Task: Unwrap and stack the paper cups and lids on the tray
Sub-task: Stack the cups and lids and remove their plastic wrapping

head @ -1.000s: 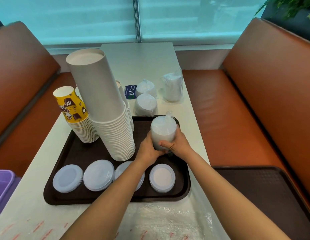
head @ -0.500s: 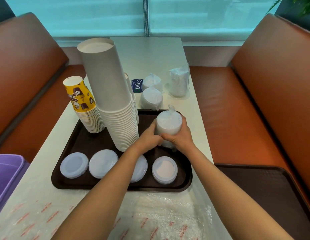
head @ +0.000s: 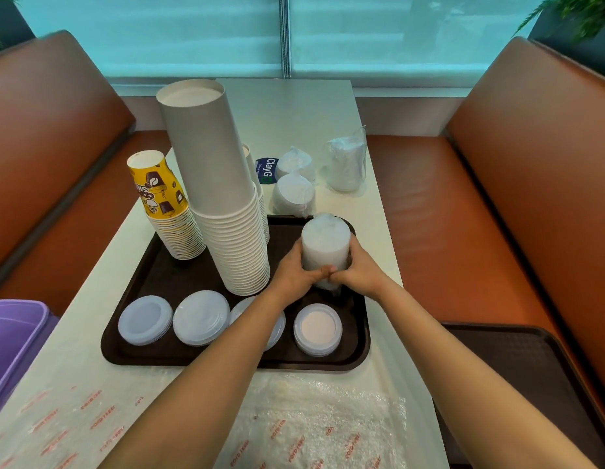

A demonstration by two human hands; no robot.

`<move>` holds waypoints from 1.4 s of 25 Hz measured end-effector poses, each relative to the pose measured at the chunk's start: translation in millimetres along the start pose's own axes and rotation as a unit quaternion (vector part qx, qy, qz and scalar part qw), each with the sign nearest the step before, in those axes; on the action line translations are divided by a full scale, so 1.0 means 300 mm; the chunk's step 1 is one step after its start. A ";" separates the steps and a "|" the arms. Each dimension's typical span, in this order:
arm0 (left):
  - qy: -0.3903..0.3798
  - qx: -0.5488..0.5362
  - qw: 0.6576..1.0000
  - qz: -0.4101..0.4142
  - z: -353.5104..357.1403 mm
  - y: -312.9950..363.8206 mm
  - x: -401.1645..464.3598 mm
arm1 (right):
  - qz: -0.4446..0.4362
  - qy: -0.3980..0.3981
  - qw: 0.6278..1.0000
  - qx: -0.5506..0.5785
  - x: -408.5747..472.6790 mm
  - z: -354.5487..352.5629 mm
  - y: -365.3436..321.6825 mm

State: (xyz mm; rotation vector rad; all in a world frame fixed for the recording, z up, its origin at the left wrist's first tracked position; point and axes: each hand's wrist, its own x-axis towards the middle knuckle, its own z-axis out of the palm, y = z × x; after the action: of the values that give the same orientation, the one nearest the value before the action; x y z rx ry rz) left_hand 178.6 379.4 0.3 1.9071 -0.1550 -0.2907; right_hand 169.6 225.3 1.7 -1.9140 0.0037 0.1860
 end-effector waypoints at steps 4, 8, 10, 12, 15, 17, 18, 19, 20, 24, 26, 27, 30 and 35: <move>-0.018 0.022 0.999 -0.018 -0.005 -0.003 0.005 | -0.045 0.048 0.997 0.033 0.016 0.004 -0.043; -0.033 0.098 0.994 -0.024 -0.002 -0.020 0.002 | -0.024 0.084 0.995 0.044 0.015 0.058 0.012; -0.038 0.142 0.989 -0.015 -0.011 -0.027 0.005 | -0.008 0.068 0.997 0.030 0.020 0.048 0.043; -0.047 0.166 0.985 -0.011 -0.020 -0.016 0.006 | 0.000 0.037 0.999 0.002 0.024 0.031 0.051; -0.058 0.084 0.995 0.014 -0.017 0.032 -0.008 | -0.034 0.044 0.998 -0.009 0.016 0.019 0.039; -0.040 -0.047 0.997 0.043 -0.013 0.050 -0.010 | -0.065 0.079 0.995 -0.017 0.011 0.014 0.012; -0.024 -0.105 0.993 0.042 -0.008 0.052 -0.004 | -0.073 0.088 0.993 -0.018 0.014 0.014 -0.001; -0.013 -0.137 0.990 0.036 -0.004 0.055 0.000 | -0.069 0.088 0.994 -0.013 0.016 0.017 -0.008; -0.005 -0.137 0.990 0.027 0.000 0.054 0.002 | -0.058 0.087 0.995 -0.007 0.015 0.026 -0.005; -0.017 -0.073 0.997 -0.005 -0.007 0.006 -0.011 | -0.021 0.076 0.997 -0.016 -0.005 0.058 0.039; -0.029 -0.055 0.998 -0.020 -0.017 -0.034 -0.007 | -0.024 0.044 0.998 -0.029 -0.006 0.045 0.045; -0.037 -0.043 0.998 -0.025 -0.022 -0.042 -0.006 | -0.033 0.025 0.998 -0.039 -0.010 0.035 0.040; -0.044 -0.024 0.998 -0.029 -0.029 -0.029 -0.005 | -0.071 0.040 0.996 -0.032 -0.020 0.021 0.026; -0.063 0.110 0.992 -0.017 -0.025 -0.004 -0.002 | -0.054 0.078 0.995 -0.017 0.007 0.034 -0.006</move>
State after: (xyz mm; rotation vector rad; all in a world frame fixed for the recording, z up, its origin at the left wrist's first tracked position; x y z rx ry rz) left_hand 180.0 386.7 1.8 2.1121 -0.2470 -0.4325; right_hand 170.5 235.8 -0.3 -1.9528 0.0027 -0.0365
